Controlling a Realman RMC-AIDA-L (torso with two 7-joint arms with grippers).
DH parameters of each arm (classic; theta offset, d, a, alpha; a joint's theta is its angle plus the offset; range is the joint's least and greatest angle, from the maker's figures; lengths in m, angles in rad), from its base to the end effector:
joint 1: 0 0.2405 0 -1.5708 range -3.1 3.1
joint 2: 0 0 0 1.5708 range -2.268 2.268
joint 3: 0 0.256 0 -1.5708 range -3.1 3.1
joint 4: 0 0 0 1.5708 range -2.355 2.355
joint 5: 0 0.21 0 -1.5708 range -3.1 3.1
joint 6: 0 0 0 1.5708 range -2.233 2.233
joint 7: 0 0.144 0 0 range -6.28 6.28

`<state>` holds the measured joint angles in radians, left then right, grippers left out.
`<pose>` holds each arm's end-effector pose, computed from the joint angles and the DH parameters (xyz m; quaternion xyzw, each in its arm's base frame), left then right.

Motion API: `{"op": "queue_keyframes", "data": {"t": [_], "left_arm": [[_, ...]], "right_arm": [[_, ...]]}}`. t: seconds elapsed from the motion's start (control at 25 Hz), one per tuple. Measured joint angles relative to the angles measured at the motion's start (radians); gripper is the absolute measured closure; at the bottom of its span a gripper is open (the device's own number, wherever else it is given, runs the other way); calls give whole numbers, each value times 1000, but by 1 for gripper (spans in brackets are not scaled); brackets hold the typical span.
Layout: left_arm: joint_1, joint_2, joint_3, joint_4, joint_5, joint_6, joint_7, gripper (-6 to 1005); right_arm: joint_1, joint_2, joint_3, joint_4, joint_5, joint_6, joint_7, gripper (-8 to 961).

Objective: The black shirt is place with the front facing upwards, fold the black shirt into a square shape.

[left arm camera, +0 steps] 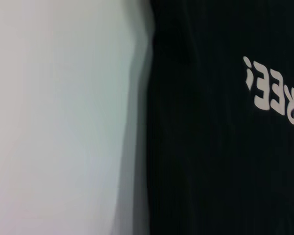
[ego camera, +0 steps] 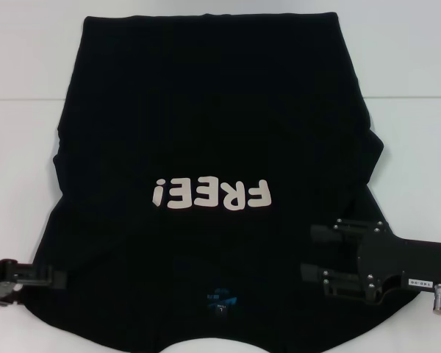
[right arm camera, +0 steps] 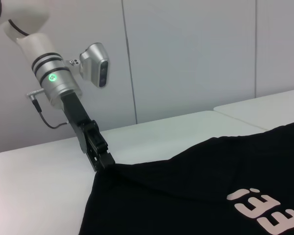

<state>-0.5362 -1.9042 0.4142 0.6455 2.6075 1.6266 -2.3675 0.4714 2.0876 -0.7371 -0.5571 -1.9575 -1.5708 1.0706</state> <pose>-0.3581 0.3014 0.0713 -0.7066 -0.6972 -0.0646 0.1022 0.2756 0.3003 -0.0244 -0.9527 0.1233 0.2463 0.1283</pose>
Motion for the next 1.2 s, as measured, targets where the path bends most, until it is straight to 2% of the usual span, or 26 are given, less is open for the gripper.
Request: {"op": "queue_keyframes", "data": {"t": [0.28,0.44,0.64,0.76,0.92,1.04,1.2], "left_arm": [[-12,-8,-1,5,2,5,-3,89],[-6,-10,0,10,8,-12,-1,273],[-7,-10,7,8,9,-22,-2,452],[-11,-6,7,-6,10,-27,-7,572],[-15,-1,7,-14,10,-26,-6,765],[-17,-1,8,-15,8,-25,-2,822],[-17,-1,8,-15,4,-22,-1,899]], "right_arm": [[-3,-1,3,-4,3,-2,0,272],[-7,-2,3,-8,4,-3,1,272],[-9,-4,2,-9,6,-4,6,273],[-9,-14,2,-12,6,-5,43,274],[0,-52,8,-31,4,-5,199,274],[17,-100,3,-99,-34,-1,458,275],[77,-167,7,-162,-200,-4,805,275]]}}
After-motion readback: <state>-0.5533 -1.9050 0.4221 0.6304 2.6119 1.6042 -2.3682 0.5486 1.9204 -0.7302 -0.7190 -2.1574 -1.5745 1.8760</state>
